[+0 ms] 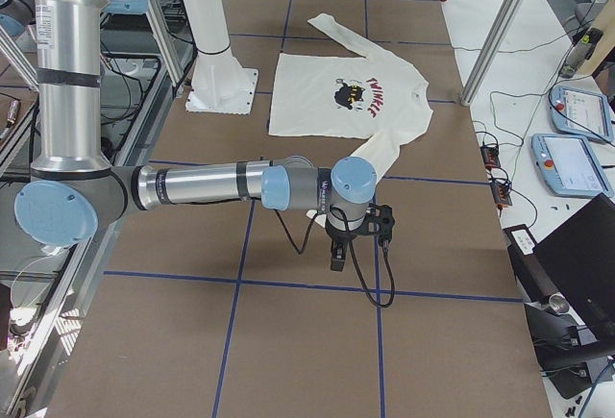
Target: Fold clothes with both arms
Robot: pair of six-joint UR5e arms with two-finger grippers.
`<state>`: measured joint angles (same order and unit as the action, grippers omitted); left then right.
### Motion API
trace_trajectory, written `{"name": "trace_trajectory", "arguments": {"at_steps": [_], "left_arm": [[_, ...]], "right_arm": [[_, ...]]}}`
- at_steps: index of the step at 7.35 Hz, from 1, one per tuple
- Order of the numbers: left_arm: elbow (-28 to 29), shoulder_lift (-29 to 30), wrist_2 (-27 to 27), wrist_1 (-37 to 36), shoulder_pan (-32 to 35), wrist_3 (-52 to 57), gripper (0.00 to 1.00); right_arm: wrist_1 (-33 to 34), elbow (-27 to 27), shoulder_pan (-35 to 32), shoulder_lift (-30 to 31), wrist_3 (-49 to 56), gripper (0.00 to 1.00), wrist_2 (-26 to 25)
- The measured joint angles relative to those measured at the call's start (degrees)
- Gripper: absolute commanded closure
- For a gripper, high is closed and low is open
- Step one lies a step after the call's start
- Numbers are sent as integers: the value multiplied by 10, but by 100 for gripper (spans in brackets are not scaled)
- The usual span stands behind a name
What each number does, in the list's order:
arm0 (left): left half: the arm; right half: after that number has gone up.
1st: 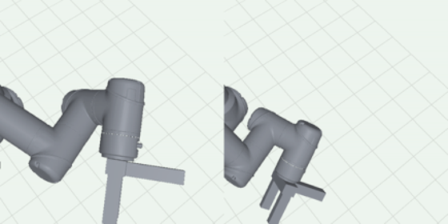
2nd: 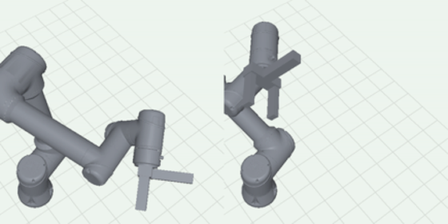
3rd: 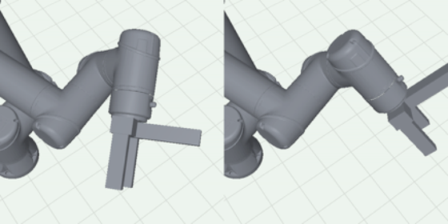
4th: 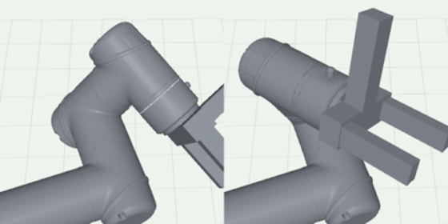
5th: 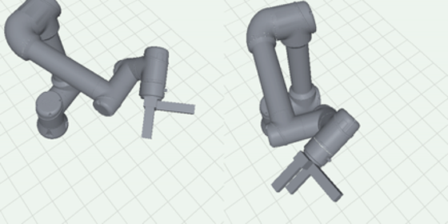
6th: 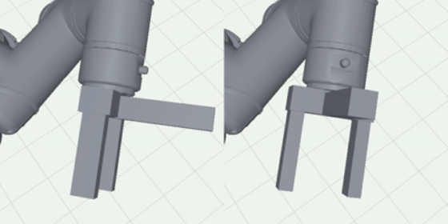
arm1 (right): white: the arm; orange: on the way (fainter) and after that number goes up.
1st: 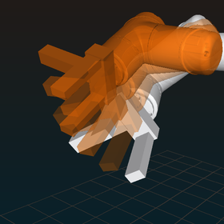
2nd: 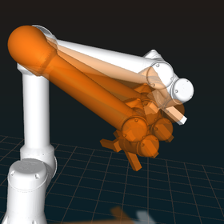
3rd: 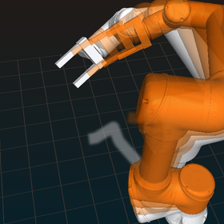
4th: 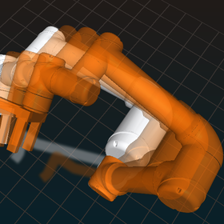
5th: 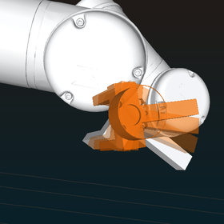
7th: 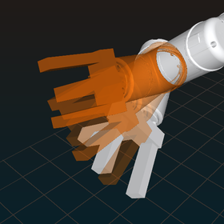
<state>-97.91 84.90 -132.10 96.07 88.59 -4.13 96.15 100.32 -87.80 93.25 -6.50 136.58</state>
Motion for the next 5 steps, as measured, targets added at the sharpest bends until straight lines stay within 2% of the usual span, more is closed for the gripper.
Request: {"name": "trace_trajectory", "arguments": {"at_steps": [3, 4, 5], "left_arm": [[-3, -1, -1, 4, 0, 3, 0], [-9, 0, -1, 15, 0, 4, 0], [-12, 1, -1, 44, -1, 5, 0]], "right_arm": [[-4, 6, 7, -5, -2, 0, -4], [-25, 13, 20, -5, -15, 0, -13], [-73, 19, 38, 5, -55, 0, -25]]}}
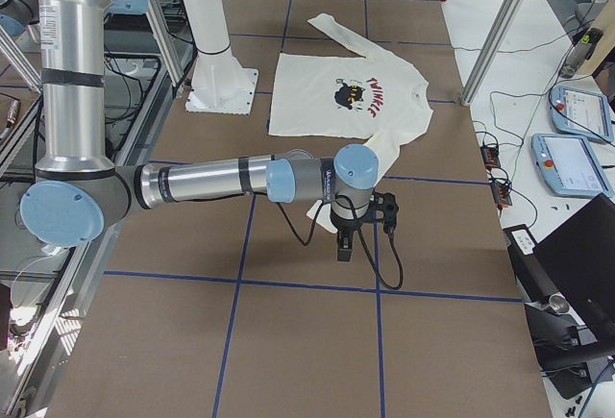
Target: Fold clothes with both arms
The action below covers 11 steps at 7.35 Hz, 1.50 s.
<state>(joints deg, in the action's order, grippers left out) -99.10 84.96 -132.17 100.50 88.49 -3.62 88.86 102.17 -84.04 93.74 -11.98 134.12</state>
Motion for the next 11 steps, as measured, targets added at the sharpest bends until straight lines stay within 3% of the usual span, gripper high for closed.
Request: {"name": "trace_trajectory", "arguments": {"at_steps": [3, 5, 8, 11], "left_arm": [[-1, 4, -1, 63, -2, -3, 0], [4, 11, -1, 68, -4, -4, 0], [32, 16, -10, 92, -6, 0, 0], [44, 11, -15, 123, -7, 0, 0]], "right_arm": [[-255, -4, 82, 70, -185, 0, -16], [-303, -32, 138, 74, -234, 0, -13], [-349, -46, 258, 65, -291, 0, -122], [-413, -78, 305, 62, -314, 0, -136]]}}
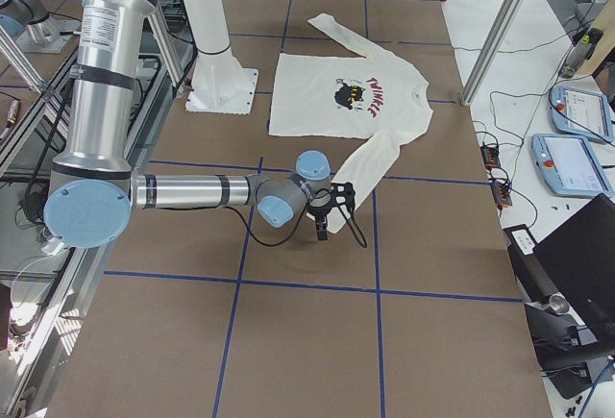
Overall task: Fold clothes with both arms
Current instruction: 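Lower the right gripper onto the cuff of the sleeve nearest it and grasp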
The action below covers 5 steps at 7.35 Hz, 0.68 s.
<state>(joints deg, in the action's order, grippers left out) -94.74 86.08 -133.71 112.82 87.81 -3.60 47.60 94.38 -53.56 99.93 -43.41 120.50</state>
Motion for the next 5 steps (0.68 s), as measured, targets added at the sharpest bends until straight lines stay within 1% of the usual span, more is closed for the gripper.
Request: {"name": "trace_trajectory", "arguments": {"at_steps": [3, 5], "left_arm": [[1, 0, -1, 2, 0, -1, 0], [1, 0, -1, 2, 0, -1, 0]], "right_arm": [[-1, -7, 15, -12, -2, 0, 26], [1, -11, 19, -15, -5, 0, 33]]}}
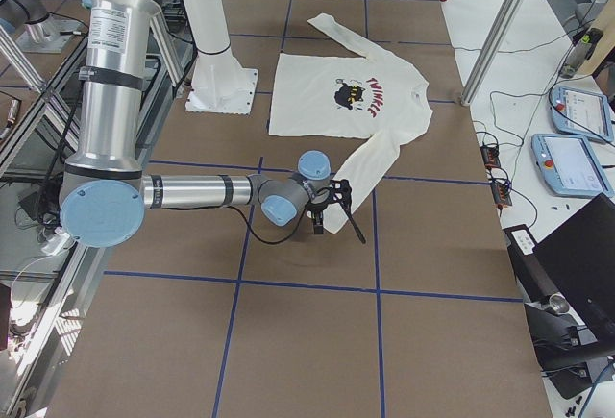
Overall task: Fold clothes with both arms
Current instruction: 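Lower the right gripper onto the cuff of the sleeve nearest it and grasp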
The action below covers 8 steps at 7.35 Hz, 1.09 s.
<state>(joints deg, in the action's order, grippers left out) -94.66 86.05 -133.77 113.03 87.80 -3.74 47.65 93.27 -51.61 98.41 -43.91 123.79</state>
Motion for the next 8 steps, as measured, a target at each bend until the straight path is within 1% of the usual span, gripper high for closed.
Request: {"name": "trace_trajectory", "arguments": {"at_steps": [4, 8], "left_arm": [[-1, 0, -1, 0, 0, -1, 0], [0, -1, -1, 0, 0, -1, 0]], "right_arm": [[5, -30, 0, -19, -1, 0, -1], [5, -28, -10, -13, -1, 0, 3]]}}
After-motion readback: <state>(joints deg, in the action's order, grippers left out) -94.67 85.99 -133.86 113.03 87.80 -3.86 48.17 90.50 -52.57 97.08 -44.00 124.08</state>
